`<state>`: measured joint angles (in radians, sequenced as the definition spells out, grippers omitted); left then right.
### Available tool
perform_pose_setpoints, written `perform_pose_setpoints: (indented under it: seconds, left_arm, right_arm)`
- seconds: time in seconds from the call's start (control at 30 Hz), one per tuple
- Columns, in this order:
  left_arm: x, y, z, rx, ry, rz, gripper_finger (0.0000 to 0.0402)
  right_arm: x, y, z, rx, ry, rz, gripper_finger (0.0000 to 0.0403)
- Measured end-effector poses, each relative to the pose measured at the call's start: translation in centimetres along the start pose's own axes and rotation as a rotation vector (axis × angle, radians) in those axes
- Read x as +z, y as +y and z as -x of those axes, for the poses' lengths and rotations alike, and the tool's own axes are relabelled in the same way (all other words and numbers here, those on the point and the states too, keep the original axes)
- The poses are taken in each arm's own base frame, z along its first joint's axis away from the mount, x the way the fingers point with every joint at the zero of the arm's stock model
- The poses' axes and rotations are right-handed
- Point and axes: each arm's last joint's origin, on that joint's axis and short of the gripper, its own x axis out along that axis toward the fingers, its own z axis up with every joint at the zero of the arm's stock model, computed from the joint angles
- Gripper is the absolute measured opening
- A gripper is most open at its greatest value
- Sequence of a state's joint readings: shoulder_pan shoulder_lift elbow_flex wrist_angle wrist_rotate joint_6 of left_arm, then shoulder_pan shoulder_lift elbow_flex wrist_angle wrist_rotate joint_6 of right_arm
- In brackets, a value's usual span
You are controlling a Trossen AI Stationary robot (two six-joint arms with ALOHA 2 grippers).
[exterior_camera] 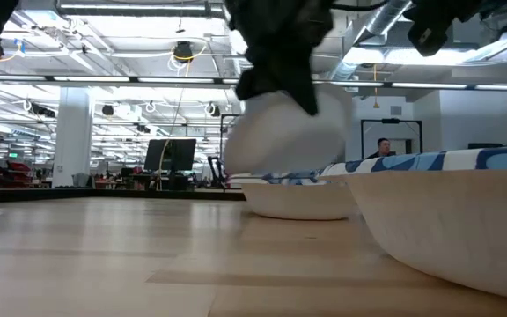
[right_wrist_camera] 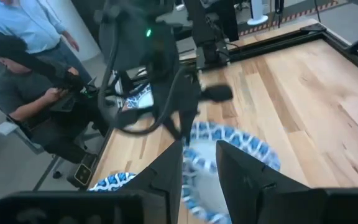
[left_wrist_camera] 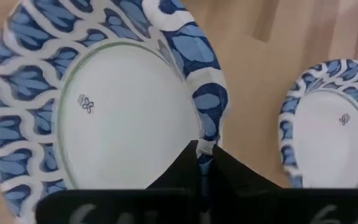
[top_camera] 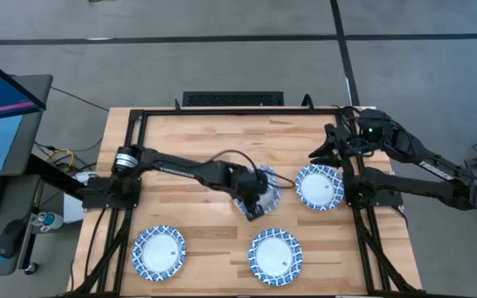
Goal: Nest bowls inside each other
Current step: Stack the white bowl on top of the other white bowl
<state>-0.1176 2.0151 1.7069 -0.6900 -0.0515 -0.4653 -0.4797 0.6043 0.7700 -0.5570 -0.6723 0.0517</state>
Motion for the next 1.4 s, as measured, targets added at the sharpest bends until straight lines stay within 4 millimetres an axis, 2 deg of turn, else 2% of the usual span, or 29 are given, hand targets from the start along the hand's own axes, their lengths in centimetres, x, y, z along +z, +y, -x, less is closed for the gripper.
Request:
perform_pose_setpoints:
  seconds: [0.13, 0.23, 0.47, 0.63, 0.9, 1.0, 1.17, 1.4]
  left_arm:
    - [0.0, -0.7, -1.6, -0.004, -0.013, 0.067, 0.0000]
    - [-0.6, -0.2, -2.6, 0.074, 0.025, 0.084, 0.0000]
    - [-1.1, -0.2, -3.8, 0.047, 0.075, 0.079, 0.0000]
    - [-0.5, -0.3, -3.5, -0.039, 0.087, 0.079, 0.0017]
    - [0.9, 0.9, -3.3, -0.070, 0.040, 0.109, 0.0109]
    - [1.4, 1.0, -3.3, -0.117, 0.015, 0.115, 0.0130]
    - [2.4, 0.7, -3.2, -0.194, -0.062, 0.114, 0.0137]
    - [4.7, 1.2, -2.7, -0.340, -0.221, 0.092, 0.0121]
  right_arm:
    - [-0.2, 0.2, 0.2, 0.003, 0.012, -0.009, 0.0120]
    - [-0.3, 0.2, 0.2, 0.004, 0.015, -0.012, 0.0120]
    - [-0.3, 0.2, 0.2, 0.004, 0.021, -0.015, 0.0120]
    - [-0.4, 0.2, 0.2, 0.004, 0.025, -0.012, 0.0120]
    - [-0.4, 0.2, 0.2, 0.004, 0.025, -0.012, 0.0120]
    - [-0.4, 0.2, 0.2, 0.004, 0.025, -0.012, 0.0120]
    - [-0.4, 0.2, 0.2, 0.003, 0.025, -0.011, 0.0120]
    - [-0.4, 0.0, 0.2, -0.042, 0.024, -0.021, 0.0120]
